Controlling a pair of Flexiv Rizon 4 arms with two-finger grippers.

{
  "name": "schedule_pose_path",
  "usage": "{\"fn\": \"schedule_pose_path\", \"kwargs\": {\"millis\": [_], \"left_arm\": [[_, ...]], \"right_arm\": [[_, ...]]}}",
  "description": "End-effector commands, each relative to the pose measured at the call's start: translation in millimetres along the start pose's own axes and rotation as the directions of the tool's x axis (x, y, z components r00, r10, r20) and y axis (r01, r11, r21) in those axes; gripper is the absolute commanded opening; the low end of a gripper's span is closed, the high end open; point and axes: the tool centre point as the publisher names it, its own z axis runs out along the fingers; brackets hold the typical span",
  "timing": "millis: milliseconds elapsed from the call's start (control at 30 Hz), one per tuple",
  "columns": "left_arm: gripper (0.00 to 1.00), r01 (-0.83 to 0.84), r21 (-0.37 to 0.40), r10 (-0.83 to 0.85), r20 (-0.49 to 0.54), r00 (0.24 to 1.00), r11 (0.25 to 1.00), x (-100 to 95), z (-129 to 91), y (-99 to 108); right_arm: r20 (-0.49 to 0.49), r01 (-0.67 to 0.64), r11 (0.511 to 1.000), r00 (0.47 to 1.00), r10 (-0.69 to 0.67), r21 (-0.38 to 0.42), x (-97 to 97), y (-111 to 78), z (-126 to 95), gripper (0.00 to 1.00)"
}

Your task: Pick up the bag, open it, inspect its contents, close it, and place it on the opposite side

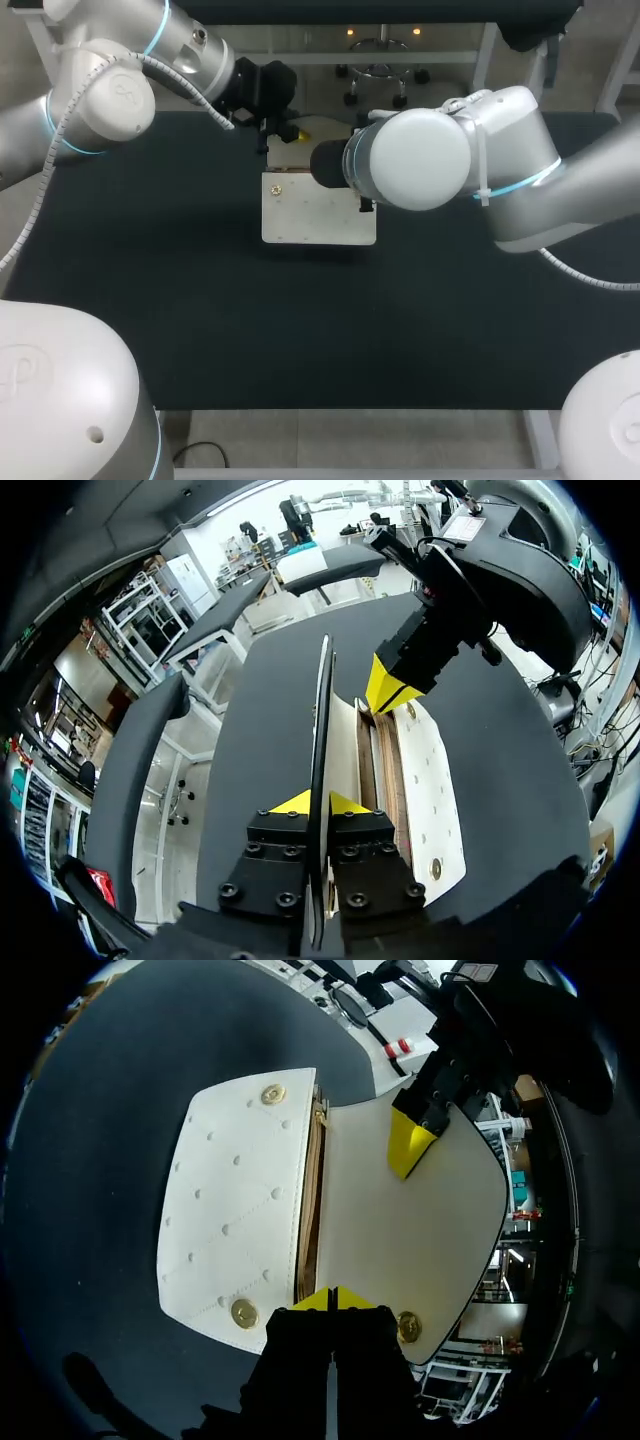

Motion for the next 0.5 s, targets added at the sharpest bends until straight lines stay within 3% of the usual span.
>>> {"fn": "schedule_pose_path", "kwargs": {"millis": [33,500], "left_arm": [[0.0,0.0,-0.001,0.0,0.009,1.0,1.0,3.2,-4.0,-3.2],[0.0,0.013,0.018,-0.014,0.019,1.0,1.0,5.1,-6.5,-3.4]], "right_arm": [[-0.013,-0.002,1.0,1.0,0.003,0.023,-2.6,5.7,7.2,0.0],[-0.031,-0.019,1.0,0.999,0.019,0.015,2.6,6.9,17.8,0.0]]}}
